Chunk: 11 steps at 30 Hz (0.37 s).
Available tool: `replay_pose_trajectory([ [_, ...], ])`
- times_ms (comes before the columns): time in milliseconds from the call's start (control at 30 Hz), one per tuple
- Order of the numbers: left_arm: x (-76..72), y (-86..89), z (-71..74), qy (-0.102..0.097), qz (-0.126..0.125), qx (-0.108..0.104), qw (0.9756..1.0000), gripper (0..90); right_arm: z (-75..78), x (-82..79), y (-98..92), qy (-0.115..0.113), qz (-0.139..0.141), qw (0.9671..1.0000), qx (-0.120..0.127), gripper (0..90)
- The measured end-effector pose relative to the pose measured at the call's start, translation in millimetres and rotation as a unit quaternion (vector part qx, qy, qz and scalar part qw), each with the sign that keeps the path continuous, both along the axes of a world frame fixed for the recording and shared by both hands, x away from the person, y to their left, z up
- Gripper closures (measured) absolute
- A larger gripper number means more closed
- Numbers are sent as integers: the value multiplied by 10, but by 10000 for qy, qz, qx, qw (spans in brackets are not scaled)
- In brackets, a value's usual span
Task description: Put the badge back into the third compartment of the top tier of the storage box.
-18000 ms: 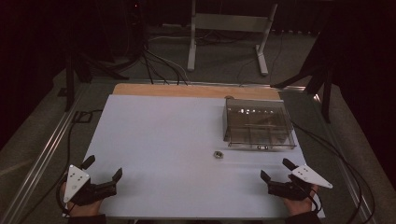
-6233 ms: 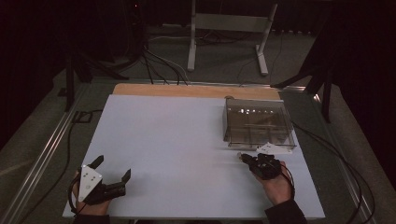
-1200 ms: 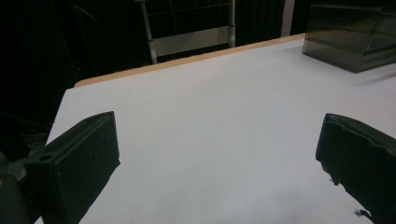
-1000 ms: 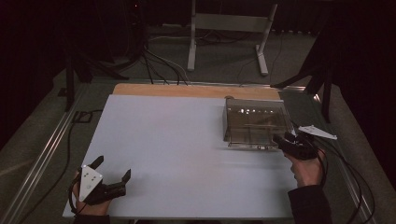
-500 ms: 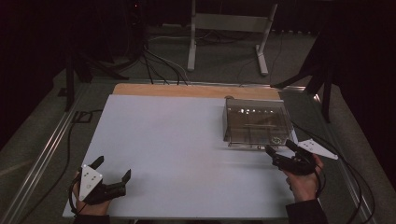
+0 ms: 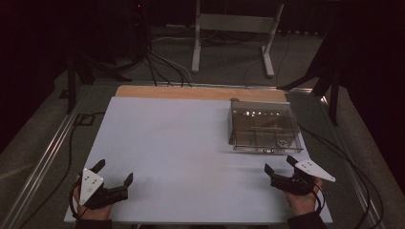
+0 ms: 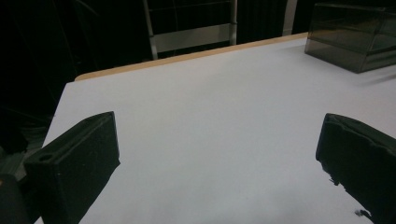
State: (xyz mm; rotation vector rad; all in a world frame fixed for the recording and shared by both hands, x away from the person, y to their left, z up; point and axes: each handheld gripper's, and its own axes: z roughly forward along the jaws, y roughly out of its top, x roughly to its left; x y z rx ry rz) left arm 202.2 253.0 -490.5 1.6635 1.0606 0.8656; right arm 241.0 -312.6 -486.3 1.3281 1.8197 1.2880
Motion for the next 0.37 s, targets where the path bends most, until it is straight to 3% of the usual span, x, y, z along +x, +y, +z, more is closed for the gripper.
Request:
replay_pose_trajectory([
  [367,-2,21,3,5,52,-44,10000,4,-73,-80,50,-3,132,9999,-24,36],
])
